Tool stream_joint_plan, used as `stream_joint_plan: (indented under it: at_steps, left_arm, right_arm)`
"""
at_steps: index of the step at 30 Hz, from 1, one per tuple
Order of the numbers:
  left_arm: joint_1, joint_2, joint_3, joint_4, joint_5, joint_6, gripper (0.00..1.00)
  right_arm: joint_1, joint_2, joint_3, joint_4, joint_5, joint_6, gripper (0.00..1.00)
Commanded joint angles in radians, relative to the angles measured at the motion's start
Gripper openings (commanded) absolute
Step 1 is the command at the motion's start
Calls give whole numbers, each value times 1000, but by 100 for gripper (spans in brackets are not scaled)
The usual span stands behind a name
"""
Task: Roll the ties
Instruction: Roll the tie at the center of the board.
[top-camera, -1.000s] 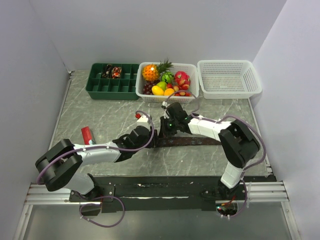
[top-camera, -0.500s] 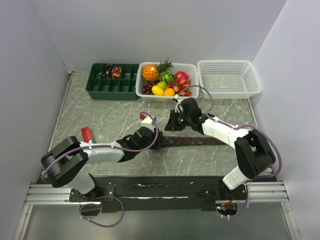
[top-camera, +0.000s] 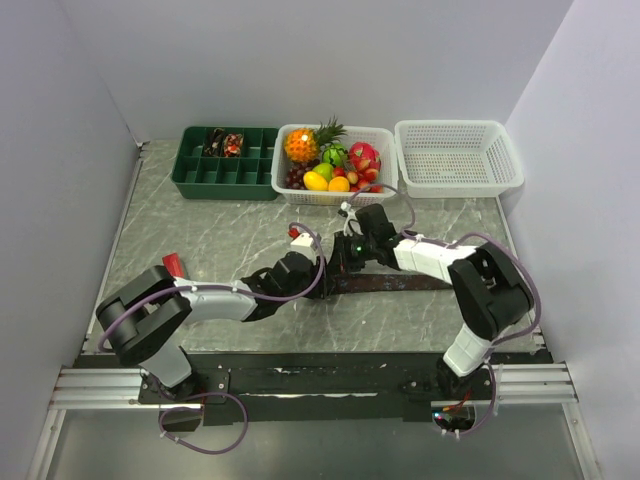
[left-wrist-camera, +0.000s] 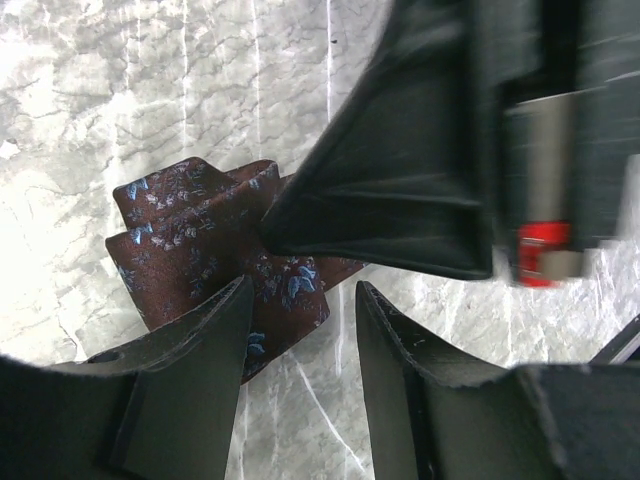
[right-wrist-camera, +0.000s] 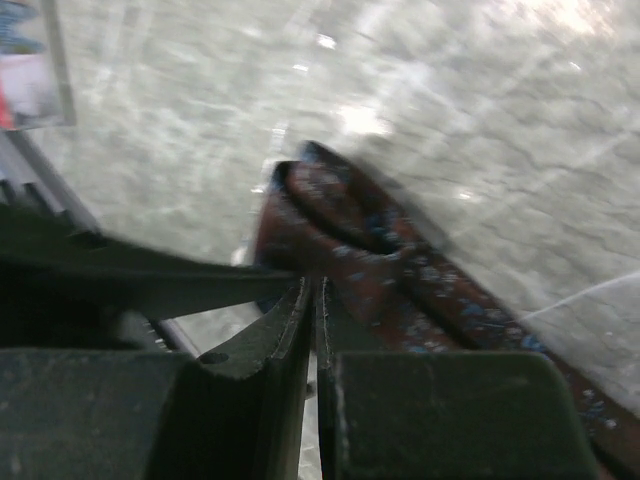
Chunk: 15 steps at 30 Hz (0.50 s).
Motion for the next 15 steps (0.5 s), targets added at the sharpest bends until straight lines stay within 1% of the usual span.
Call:
stream_joint_plan:
  at_steps: [1, 7, 8, 9, 10, 11, 12, 15]
  left_arm:
    - [-7, 5, 33, 36, 22, 14, 51]
    - [-7, -12, 32, 24, 9, 7, 52]
    - [-7, -18, 32, 7, -12, -2, 52]
    - [-6, -36, 38, -14, -36, -18, 53]
    - [-4, -49, 41, -40, -61, -33, 57]
    - [2, -61, 41, -66, -72, -48, 58]
    - [8, -88, 33, -76, -86, -56, 61]
    - [51, -121, 22, -122, -61, -90, 62]
  right_arm:
    - [-8, 48, 17, -10, 64, -31, 13]
    - [-8, 91, 20, -10, 108, -34, 12]
    - [-6, 93, 21, -14, 119, -37, 12]
    - [-6, 91, 23, -17, 120, -38, 12]
    - [-6, 88, 20, -19, 125, -40, 12]
    - [-8, 82, 18, -20, 130, -41, 12]
    - [-6, 79, 17, -23, 131, -41, 12]
    - [-6, 67, 12, -31, 137, -43, 12]
